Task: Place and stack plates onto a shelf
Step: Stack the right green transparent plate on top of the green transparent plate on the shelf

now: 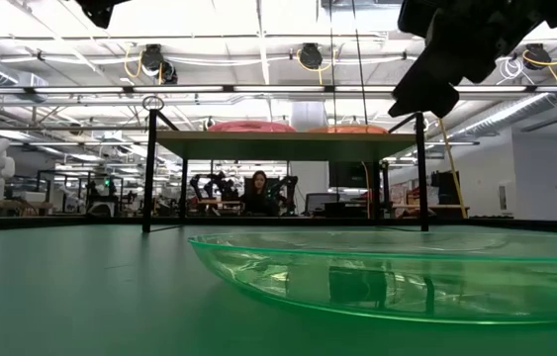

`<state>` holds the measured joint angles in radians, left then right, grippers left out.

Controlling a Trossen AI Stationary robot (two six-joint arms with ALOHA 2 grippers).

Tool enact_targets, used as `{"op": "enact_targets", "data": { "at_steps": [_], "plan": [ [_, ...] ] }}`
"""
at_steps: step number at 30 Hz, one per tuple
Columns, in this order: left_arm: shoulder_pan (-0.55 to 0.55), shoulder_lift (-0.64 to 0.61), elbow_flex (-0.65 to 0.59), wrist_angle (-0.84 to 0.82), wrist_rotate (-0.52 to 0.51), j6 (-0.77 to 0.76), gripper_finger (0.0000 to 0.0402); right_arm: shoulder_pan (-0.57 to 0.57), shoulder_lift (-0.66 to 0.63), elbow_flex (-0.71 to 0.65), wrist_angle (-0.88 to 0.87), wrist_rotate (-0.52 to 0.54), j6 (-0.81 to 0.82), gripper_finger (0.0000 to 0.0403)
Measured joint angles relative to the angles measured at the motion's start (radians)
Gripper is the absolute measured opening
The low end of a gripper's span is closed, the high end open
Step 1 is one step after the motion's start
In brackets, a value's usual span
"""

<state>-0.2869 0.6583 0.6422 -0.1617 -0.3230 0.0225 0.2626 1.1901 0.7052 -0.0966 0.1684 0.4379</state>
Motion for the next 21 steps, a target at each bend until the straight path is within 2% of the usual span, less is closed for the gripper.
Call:
{"op": "enact_targets", "data": {
  "at_steps": [15, 21],
  "plan": [
    [-0.030, 0.004, 0.000, -0.002, 0.005, -0.006, 0.0105, 0.047, 0.021, 0.001, 0.015, -0.009, 0.013, 0.0164],
    [-0.030, 0.004, 0.000, -0.003, 0.010, -0.014, 0.0105, 0.093, 0.072, 0.002, 0.083, -0.008, -0.009, 0.0164]
  ]
}}
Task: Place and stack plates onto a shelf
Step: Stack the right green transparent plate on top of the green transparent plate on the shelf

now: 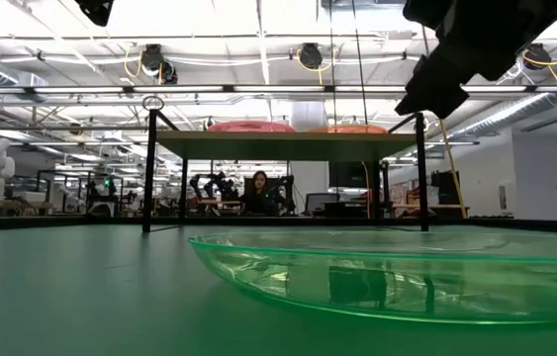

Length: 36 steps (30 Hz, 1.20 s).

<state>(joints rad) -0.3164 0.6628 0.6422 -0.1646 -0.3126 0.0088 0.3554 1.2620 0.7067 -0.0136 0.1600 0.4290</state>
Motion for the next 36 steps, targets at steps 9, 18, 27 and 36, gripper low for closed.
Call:
{"op": "enact_targets", "data": {
  "at_steps": [9, 18, 27, 36],
  "plan": [
    [0.000, 0.000, 0.000, 0.020, 0.000, 0.001, 0.0105, 0.008, 0.099, 0.006, 0.029, -0.023, 0.042, 0.0164],
    [0.001, 0.003, 0.000, 0.019, 0.001, -0.030, 0.0105, 0.049, 0.194, 0.006, 0.058, -0.028, 0.113, 0.0164],
    [0.000, 0.011, 0.000, 0.002, 0.002, -0.082, 0.0106, 0.072, 0.273, 0.006, 0.252, 0.000, 0.141, 0.0164],
    [-0.011, 0.011, 0.000, -0.040, 0.002, -0.146, 0.0106, 0.086, 0.272, 0.005, 0.236, 0.026, 0.233, 0.0164]
  ]
}}
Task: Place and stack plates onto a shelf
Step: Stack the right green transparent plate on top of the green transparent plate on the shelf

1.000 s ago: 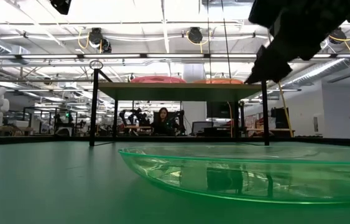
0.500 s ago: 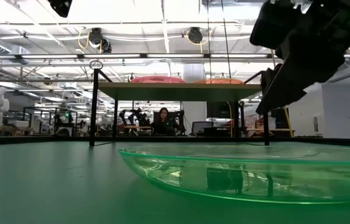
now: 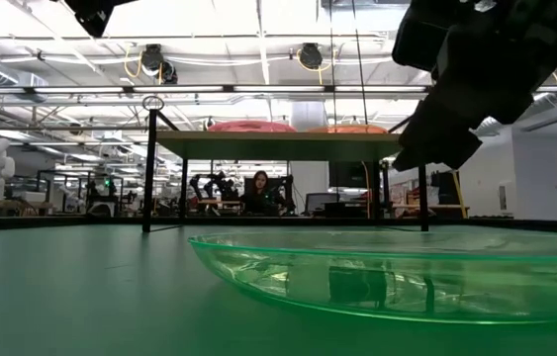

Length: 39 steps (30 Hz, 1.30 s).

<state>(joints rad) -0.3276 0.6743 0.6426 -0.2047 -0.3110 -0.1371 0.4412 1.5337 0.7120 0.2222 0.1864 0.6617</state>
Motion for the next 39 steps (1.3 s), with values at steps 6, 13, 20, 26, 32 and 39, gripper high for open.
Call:
{"op": "enact_targets", "data": {
  "at_steps": [6, 13, 20, 26, 32, 39],
  "plan": [
    [-0.009, 0.000, 0.000, 0.000, 0.000, 0.004, 0.0106, 0.028, 0.000, 0.000, 0.001, 0.000, -0.001, 0.0164],
    [-0.009, 0.000, 0.000, 0.000, 0.000, 0.027, 0.0106, 0.046, 0.010, 0.000, -0.003, 0.000, 0.033, 0.0164],
    [-0.009, 0.000, 0.000, -0.001, 0.000, 0.028, 0.0106, 0.045, 0.126, 0.020, 0.053, -0.061, 0.061, 0.0164],
    [-0.009, 0.000, 0.000, -0.001, 0.000, 0.029, 0.0106, 0.044, 0.195, 0.084, 0.039, -0.110, 0.020, 0.0164],
    [-0.009, 0.000, 0.000, -0.003, 0.000, 0.027, 0.0106, 0.024, 0.181, 0.084, 0.007, -0.107, 0.015, 0.0164],
    [-0.009, 0.000, 0.000, -0.003, 0.000, 0.029, 0.0106, -0.008, 0.181, 0.084, -0.029, -0.108, 0.099, 0.0164]
  ]
}}
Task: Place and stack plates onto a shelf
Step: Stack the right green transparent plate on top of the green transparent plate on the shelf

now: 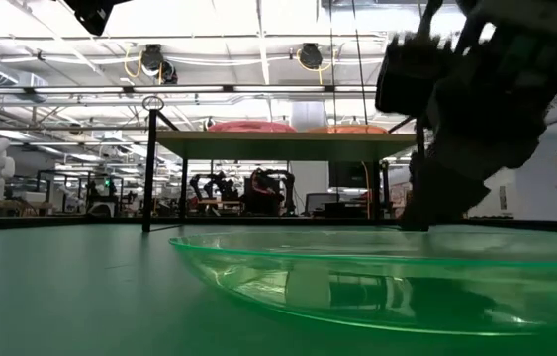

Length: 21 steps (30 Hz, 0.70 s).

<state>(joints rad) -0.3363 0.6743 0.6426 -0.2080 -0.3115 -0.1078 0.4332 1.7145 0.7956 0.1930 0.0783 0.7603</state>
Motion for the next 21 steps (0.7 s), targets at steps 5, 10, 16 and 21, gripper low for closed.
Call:
{"op": "enact_targets", "data": {
  "at_steps": [5, 10, 16, 21],
  "plan": [
    [0.000, 0.000, 0.000, 0.000, 0.000, 0.000, 0.0106, -0.007, 0.000, -0.001, -0.069, -0.003, 0.051, 0.0164],
    [0.000, 0.000, 0.000, 0.001, 0.000, 0.000, 0.0106, -0.006, -0.001, 0.000, -0.079, -0.007, 0.064, 0.0164],
    [0.000, 0.000, 0.000, 0.001, 0.000, 0.000, 0.0106, -0.006, -0.002, 0.000, -0.044, -0.059, 0.064, 0.0164],
    [0.000, 0.000, 0.000, 0.001, 0.000, 0.009, 0.0106, -0.009, -0.033, -0.001, -0.050, -0.049, 0.062, 0.0164]
  ]
}}
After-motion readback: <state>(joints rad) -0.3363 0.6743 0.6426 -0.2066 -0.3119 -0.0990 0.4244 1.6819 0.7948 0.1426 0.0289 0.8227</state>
